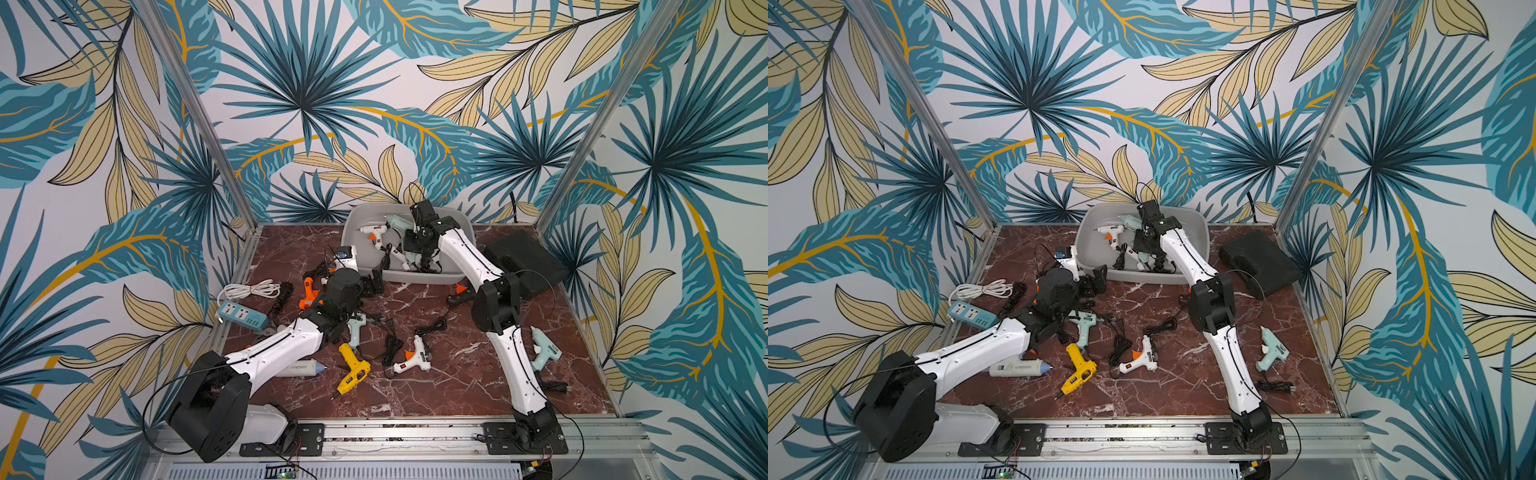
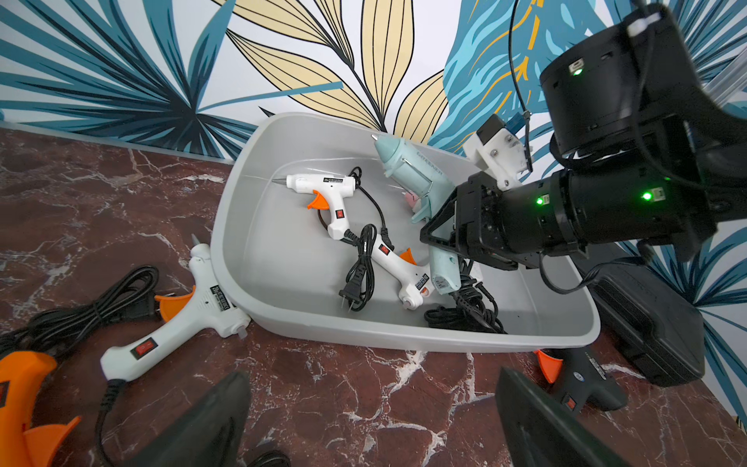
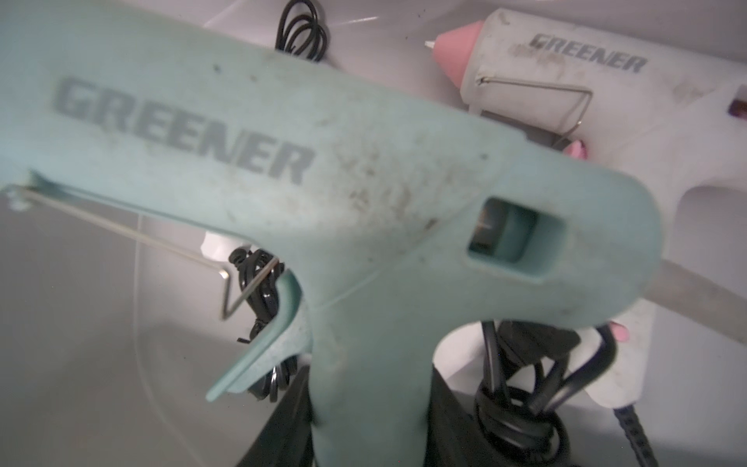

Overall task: Put the hot melt glue gun into the storage box
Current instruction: Place the hot melt adhesive gun in the storage box.

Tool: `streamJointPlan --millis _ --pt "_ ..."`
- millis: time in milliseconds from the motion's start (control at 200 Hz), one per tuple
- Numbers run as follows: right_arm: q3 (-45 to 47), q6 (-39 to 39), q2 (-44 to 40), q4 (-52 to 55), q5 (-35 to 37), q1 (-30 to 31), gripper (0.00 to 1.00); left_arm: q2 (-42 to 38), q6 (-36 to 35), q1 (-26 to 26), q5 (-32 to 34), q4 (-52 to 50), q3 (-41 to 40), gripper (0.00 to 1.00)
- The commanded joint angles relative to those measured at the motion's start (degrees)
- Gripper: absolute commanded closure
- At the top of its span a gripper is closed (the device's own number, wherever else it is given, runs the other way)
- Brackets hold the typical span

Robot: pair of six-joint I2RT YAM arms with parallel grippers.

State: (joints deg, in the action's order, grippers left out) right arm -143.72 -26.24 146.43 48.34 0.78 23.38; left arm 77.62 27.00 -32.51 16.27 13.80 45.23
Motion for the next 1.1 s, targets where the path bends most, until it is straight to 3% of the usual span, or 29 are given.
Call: streamJointPlan --millis 0,306,606,811,1097 --pt "-2.5 1.3 2.9 0.0 1.6 0.6 1.0 0.3 0.3 0.4 -0.5 -1.2 -0.3 0.0" --pt "-3.1 1.8 6.3 0.4 5.2 0.8 0.98 0.8 0.2 0.8 -0.3 -2.9 0.4 0.0" --pt "-3.0 3.2 4.9 1.2 5.5 0.9 0.55 0.8 -0.3 0.8 -1.1 -5.2 1.0 0.0" --pt "-2.4 4.6 0.2 2.3 6.5 0.9 0.41 0.7 -1.6 0.8 -4.3 -5.6 1.6 0.0" --pt "0.8 5.5 -8.7 3.5 6.5 0.9 0.34 2.4 -2.8 0.8 -5.4 -6.0 4.5 0.0"
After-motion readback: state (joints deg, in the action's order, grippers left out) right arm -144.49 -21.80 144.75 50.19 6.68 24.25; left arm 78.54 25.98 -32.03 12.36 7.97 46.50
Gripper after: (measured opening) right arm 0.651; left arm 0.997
